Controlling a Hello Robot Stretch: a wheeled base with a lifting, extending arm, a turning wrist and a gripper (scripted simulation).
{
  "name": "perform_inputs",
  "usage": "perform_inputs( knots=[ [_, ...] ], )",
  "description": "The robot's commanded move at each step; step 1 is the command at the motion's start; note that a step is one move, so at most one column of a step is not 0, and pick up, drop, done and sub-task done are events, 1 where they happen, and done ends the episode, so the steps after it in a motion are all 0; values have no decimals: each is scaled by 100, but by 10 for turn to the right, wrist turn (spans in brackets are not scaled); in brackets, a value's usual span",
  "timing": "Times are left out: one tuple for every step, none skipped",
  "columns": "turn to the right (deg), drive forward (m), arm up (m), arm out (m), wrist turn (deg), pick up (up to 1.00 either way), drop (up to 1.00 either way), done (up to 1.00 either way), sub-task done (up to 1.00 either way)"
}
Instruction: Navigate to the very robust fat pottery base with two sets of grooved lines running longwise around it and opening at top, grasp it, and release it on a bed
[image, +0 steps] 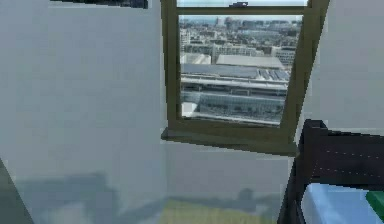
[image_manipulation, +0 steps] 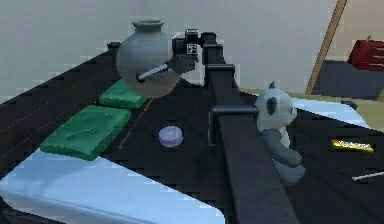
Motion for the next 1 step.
perform_inputs(
  knots=[
    [0,0,0,0,450,0,0,0,0]
  ],
)
